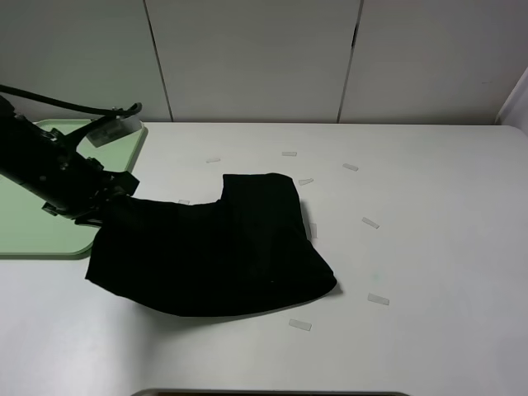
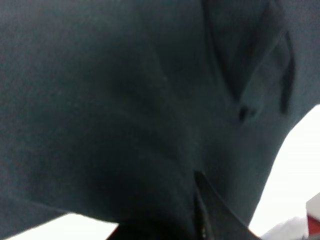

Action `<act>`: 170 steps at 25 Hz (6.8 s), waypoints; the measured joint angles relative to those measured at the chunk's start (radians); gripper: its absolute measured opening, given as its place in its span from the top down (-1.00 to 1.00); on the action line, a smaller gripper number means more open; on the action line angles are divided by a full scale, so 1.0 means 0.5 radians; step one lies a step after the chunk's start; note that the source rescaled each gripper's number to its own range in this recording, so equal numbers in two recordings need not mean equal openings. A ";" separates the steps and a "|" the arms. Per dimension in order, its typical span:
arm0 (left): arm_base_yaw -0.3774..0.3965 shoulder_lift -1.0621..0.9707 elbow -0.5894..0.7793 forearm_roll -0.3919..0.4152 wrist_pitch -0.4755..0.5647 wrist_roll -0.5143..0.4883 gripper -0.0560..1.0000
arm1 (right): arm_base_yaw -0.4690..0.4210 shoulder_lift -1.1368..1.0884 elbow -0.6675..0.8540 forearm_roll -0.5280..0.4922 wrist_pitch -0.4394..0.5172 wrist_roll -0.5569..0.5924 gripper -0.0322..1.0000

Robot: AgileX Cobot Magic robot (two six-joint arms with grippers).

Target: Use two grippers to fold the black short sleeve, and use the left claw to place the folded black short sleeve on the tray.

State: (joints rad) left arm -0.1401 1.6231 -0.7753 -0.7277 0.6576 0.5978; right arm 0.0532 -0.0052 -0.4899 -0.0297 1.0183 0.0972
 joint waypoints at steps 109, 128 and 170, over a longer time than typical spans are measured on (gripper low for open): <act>-0.967 -0.008 -0.018 -1.197 -1.225 2.105 -0.30 | 0.000 0.000 0.000 0.006 0.000 0.000 -1.00; -0.967 0.545 -0.395 -1.205 -1.128 2.080 -0.30 | 0.000 0.000 0.000 0.006 0.000 -0.002 -1.00; -1.083 0.499 -0.888 -1.327 -1.294 1.589 -0.30 | 0.000 0.000 0.000 0.006 0.000 -0.002 -1.00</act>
State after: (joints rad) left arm -0.6814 1.8727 -1.2192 -1.3910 0.0105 1.3925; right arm 0.0532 -0.0052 -0.4899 -0.0268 1.0183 0.0963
